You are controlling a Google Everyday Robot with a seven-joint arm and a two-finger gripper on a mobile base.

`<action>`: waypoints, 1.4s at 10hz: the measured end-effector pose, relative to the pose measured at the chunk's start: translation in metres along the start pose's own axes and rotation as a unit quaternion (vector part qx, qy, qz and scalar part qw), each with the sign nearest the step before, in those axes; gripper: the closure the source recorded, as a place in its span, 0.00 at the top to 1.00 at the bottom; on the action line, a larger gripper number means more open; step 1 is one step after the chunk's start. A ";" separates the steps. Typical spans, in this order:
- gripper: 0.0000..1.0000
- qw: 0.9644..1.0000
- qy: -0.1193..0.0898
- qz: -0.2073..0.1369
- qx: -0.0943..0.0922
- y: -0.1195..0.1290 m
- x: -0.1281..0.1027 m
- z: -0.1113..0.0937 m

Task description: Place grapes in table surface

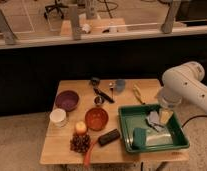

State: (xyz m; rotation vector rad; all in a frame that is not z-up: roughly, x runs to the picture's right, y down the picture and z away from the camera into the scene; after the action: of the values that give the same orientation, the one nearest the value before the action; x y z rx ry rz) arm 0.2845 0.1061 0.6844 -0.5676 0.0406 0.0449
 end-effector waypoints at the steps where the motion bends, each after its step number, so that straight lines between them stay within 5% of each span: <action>1: 0.80 1.000 0.000 0.000 0.000 0.000 0.000 0.000; 12: 0.80 1.000 0.000 0.000 0.000 0.000 0.000 0.000; 14: 0.80 1.000 -0.008 -0.021 0.009 0.003 -0.010 -0.005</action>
State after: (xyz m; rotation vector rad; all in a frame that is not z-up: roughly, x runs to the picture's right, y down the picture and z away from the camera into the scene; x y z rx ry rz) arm 0.2744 0.1059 0.6795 -0.5494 0.0129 0.0076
